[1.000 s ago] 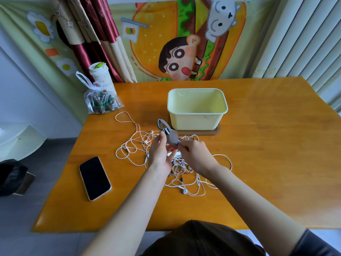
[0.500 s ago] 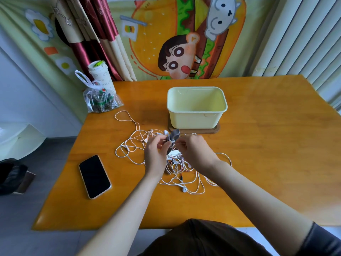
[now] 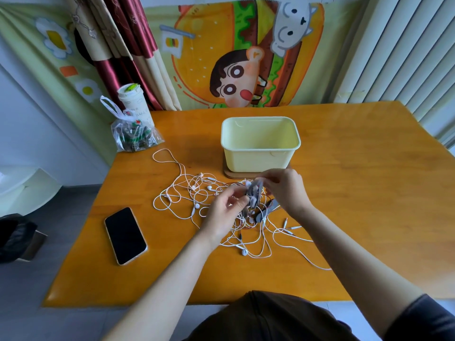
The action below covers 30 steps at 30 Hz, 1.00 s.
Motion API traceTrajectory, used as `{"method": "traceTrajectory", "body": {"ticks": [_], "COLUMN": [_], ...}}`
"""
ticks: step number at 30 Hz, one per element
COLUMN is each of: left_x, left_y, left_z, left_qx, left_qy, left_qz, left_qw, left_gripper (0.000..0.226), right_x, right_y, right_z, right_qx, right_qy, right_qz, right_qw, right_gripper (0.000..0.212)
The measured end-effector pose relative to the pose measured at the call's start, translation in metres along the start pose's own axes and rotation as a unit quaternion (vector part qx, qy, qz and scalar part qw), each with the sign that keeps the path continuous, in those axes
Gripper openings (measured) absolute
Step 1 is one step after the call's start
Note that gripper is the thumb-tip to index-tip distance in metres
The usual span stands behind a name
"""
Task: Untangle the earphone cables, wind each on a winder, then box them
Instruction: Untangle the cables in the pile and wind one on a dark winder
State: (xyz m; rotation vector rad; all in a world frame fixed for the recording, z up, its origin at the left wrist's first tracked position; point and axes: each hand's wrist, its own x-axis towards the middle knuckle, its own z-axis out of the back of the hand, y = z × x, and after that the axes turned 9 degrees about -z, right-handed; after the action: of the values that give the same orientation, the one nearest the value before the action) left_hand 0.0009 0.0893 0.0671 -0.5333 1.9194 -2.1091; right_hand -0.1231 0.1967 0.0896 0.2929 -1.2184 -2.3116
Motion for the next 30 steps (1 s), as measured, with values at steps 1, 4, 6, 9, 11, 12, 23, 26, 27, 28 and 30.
{"method": "traceTrajectory", "body": {"ticks": [1, 4, 6, 9, 11, 12, 23, 26, 27, 28, 30], "left_x": [0.001, 0.005, 0.007, 0.011, 0.014, 0.015, 0.025, 0.023, 0.021, 0.019, 0.018], "left_y": [-0.003, -0.008, -0.01, -0.013, -0.015, -0.015, -0.008, 0.0, 0.002, 0.004, 0.007], "left_z": [-0.002, -0.008, -0.011, -0.011, -0.011, -0.011, -0.005, 0.001, 0.002, 0.003, 0.007], "left_qx": [-0.063, -0.196, -0.255, -0.298, -0.274, -0.26, -0.079, 0.113, 0.153, 0.178, 0.196], "left_qy": [-0.024, -0.084, -0.109, -0.158, -0.195, -0.211, -0.332, -0.259, -0.23, -0.209, -0.18], "left_qz": [0.017, 0.054, 0.074, 0.081, 0.082, 0.082, 0.07, -0.025, -0.047, -0.058, -0.064], "left_qw": [0.998, 0.975, 0.958, 0.938, 0.938, 0.939, 0.938, 0.959, 0.96, 0.96, 0.962], "left_gripper": [0.012, 0.013, 0.015, 0.015, 0.014, 0.014, 0.005, 0.009, 0.009, 0.009, 0.01], "right_x": [-0.001, -0.006, -0.012, -0.021, -0.026, -0.028, -0.042, -0.04, -0.037, -0.033, -0.026], "right_y": [-0.002, -0.001, 0.004, 0.008, 0.008, 0.009, 0.016, 0.023, 0.024, 0.024, 0.021], "right_z": [-0.002, -0.012, -0.02, -0.03, -0.033, -0.034, -0.036, -0.03, -0.027, -0.023, -0.015], "right_qx": [0.022, 0.121, 0.174, 0.201, 0.202, 0.192, 0.027, 0.012, 0.0, -0.015, -0.035], "right_qy": [0.001, 0.021, 0.035, 0.061, 0.058, 0.052, 0.037, 0.035, 0.031, 0.025, 0.011], "right_qz": [-0.015, -0.07, -0.103, -0.125, -0.122, -0.116, -0.028, 0.007, 0.014, 0.019, 0.023], "right_qw": [1.0, 0.99, 0.979, 0.97, 0.97, 0.973, 0.999, 0.999, 0.999, 0.999, 0.999], "right_gripper": [0.013, 0.023, 0.025, 0.023, 0.019, 0.017, 0.017, 0.018, 0.02, 0.021, 0.022]}}
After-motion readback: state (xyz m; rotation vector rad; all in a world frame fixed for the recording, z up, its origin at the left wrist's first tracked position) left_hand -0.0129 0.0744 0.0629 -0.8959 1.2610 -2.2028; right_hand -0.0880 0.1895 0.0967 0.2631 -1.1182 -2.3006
